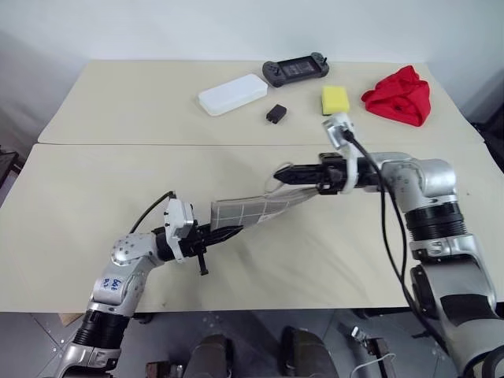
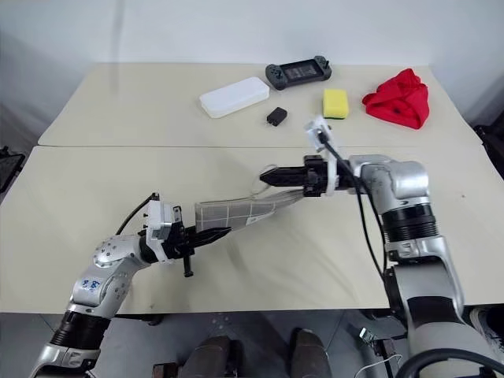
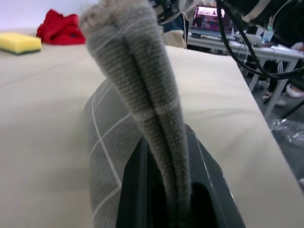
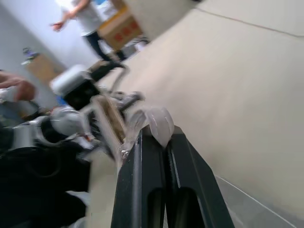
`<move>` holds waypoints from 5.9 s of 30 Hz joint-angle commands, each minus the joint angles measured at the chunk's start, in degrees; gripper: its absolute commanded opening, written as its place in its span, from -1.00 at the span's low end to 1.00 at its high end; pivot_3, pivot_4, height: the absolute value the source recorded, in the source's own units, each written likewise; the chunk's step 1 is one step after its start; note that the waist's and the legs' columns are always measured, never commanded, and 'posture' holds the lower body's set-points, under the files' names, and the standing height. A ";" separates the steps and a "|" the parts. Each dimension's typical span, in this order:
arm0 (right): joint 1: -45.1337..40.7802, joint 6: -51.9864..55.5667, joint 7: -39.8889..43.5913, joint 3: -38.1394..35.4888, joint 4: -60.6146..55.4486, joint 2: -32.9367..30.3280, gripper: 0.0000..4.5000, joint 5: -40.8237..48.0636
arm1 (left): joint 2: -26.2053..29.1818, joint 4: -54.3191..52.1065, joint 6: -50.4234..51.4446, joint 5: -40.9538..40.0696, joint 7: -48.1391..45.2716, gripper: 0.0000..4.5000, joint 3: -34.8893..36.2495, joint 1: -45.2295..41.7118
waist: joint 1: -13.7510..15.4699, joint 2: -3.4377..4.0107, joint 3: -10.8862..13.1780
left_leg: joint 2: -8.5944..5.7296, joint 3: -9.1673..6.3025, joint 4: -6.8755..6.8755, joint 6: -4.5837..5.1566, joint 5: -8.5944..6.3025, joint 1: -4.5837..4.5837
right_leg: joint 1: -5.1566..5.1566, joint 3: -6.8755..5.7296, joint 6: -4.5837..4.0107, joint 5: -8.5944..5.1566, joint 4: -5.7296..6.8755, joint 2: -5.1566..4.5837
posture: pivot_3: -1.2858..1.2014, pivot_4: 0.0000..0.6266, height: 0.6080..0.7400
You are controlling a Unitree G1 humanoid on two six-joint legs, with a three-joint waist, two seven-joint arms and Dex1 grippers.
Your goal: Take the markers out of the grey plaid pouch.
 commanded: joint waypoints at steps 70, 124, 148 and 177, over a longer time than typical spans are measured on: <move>12.58 -25.30 -4.35 -9.72 -2.98 -10.66 -0.99 -6.31 | -0.81 1.31 11.68 -7.07 3.65 -1.00 14.28 -5.49 | 0.05 0.01 0.02 | 0.02 0.09 0.01 -0.03 0.02 0.03 | 0.09 -0.03 0.01 0.01 -0.07 0.04 | 0.03 -0.52 1.00; 13.38 -21.93 3.82 2.02 -25.93 -14.77 -0.99 -8.22 | -13.33 14.49 -1.94 6.25 -6.04 -1.00 -2.31 -12.25 | 1.84 0.08 0.04 | -0.05 0.03 0.27 0.08 -0.02 -0.09 | 0.25 -0.24 0.11 0.07 -0.19 -0.01 | 0.03 -0.52 1.00; 8.92 -18.24 2.26 10.23 -30.91 -12.47 -0.17 -17.85 | -13.35 12.54 -4.89 7.68 -3.57 -1.00 -2.79 -9.25 | 1.36 0.07 0.04 | -0.02 0.04 0.27 0.07 -0.02 -0.06 | 0.25 -0.23 0.10 0.07 -0.18 0.00 | 0.03 -0.52 1.00; 7.89 -16.86 2.09 20.06 -35.44 -14.06 0.56 -30.69 | -13.33 12.29 -4.95 8.15 -3.24 -1.00 -3.31 -9.20 | 1.35 0.08 0.03 | -0.01 0.03 0.28 0.07 -0.02 -0.04 | 0.26 -0.21 0.10 0.07 -0.17 0.00 | 0.03 -0.52 1.00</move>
